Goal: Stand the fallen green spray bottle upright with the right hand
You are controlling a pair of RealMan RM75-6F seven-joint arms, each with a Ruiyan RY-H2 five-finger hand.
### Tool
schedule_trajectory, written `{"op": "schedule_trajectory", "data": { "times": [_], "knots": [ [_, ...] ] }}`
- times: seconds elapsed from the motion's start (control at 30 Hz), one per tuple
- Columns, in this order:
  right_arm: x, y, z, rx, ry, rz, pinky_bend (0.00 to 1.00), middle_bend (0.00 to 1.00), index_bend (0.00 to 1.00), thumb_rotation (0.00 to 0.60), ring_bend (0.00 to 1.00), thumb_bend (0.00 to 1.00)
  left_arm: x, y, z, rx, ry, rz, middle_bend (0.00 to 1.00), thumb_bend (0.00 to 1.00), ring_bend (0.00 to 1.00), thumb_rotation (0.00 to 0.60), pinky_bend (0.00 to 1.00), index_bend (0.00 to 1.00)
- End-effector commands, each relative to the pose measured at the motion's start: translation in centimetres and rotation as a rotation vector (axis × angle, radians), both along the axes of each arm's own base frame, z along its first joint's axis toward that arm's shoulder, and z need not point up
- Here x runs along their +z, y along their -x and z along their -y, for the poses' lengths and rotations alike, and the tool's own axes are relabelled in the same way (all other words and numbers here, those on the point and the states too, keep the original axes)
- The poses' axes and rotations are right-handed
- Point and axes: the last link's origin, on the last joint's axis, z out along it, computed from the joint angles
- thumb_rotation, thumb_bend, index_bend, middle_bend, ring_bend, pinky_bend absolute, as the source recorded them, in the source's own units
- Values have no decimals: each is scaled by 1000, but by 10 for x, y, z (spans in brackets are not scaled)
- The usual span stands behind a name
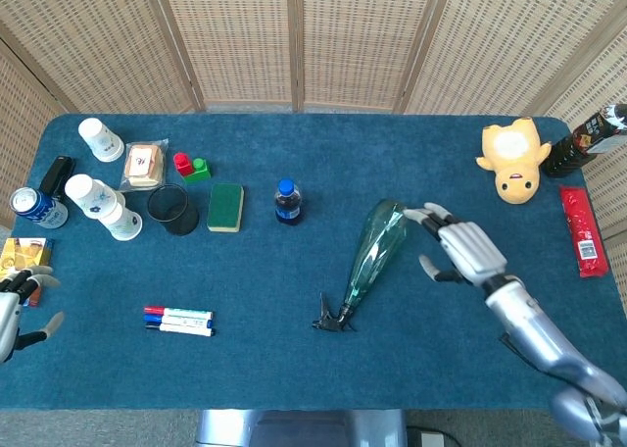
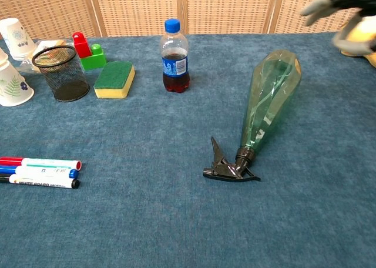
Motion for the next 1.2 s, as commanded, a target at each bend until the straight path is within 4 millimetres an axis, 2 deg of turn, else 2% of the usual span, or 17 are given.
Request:
{"op": "schedule_trajectory", "data": {
  "times": [0.03,0.2,0.57,0.97,1.2],
  "knots": [
    [-12,-17,30,-5,-34,2,299,172,123,600,67,543,-2,0,-2,2,5,-1,318,307,345,600,406,389],
    [-22,-37,61,7,-61,-46,291,181,139,600,67,539,-3,1,-5,10,8,-4,318,307,346,600,406,388],
    [-41,-65,96,5,-109,-97,291,190,151,600,67,528,-6,6,-6,31,13,-2,315,307,345,600,407,383],
    [-63,-66,111,-20,-156,-191,291,217,172,600,93,522,-7,9,-5,37,12,2,314,307,345,600,407,380],
    [-71,-53,110,-30,-194,-306,291,225,177,600,119,505,-7,13,-2,50,10,8,314,307,345,600,408,378]
  ]
}}
